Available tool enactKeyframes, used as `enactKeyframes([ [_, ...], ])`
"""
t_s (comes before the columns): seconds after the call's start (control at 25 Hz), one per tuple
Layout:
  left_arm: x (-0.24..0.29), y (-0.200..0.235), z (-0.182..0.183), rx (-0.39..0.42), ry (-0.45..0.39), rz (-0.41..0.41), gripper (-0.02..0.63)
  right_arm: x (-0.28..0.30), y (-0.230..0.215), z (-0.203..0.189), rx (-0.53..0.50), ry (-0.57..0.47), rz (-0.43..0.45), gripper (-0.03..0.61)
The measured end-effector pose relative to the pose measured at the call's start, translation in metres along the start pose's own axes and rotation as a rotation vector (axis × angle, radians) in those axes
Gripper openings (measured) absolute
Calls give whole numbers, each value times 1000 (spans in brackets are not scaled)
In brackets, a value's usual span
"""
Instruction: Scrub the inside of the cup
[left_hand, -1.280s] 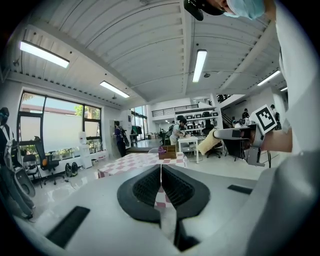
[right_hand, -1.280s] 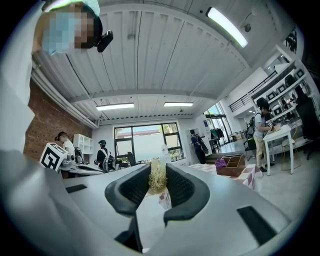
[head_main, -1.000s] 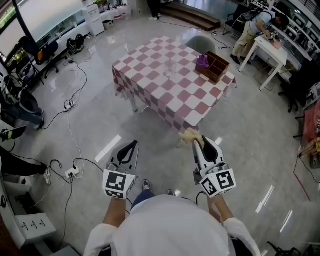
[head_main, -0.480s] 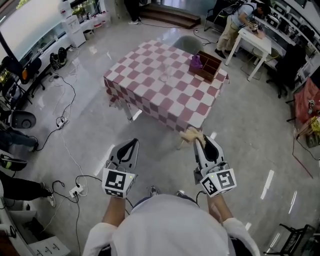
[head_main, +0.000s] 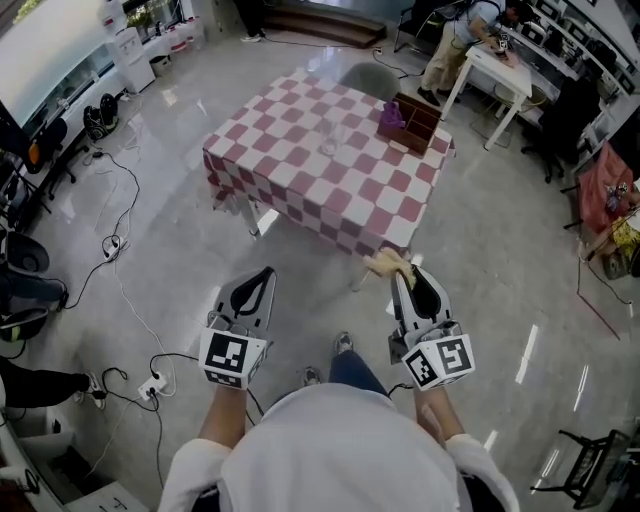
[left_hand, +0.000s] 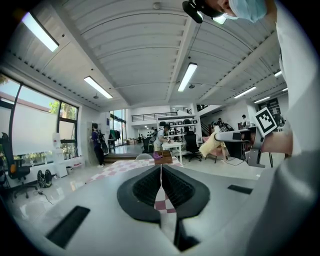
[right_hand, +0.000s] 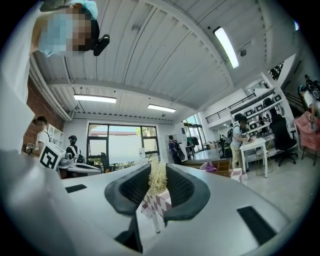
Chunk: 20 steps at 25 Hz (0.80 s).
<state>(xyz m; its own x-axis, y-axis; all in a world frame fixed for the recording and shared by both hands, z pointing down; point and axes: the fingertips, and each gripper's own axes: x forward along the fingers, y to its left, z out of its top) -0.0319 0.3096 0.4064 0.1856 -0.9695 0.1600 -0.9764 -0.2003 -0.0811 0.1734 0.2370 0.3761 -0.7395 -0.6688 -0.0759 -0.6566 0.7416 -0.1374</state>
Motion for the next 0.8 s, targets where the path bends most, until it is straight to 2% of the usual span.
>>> enactKeyframes([
  [0.4,22,30,-11,-37,1,26,33,43,-18,-5,5,-6,0,107],
  [0.8,97,55,8,-4,-7,15,32,105,-64,-7,24,-18,14,107],
])
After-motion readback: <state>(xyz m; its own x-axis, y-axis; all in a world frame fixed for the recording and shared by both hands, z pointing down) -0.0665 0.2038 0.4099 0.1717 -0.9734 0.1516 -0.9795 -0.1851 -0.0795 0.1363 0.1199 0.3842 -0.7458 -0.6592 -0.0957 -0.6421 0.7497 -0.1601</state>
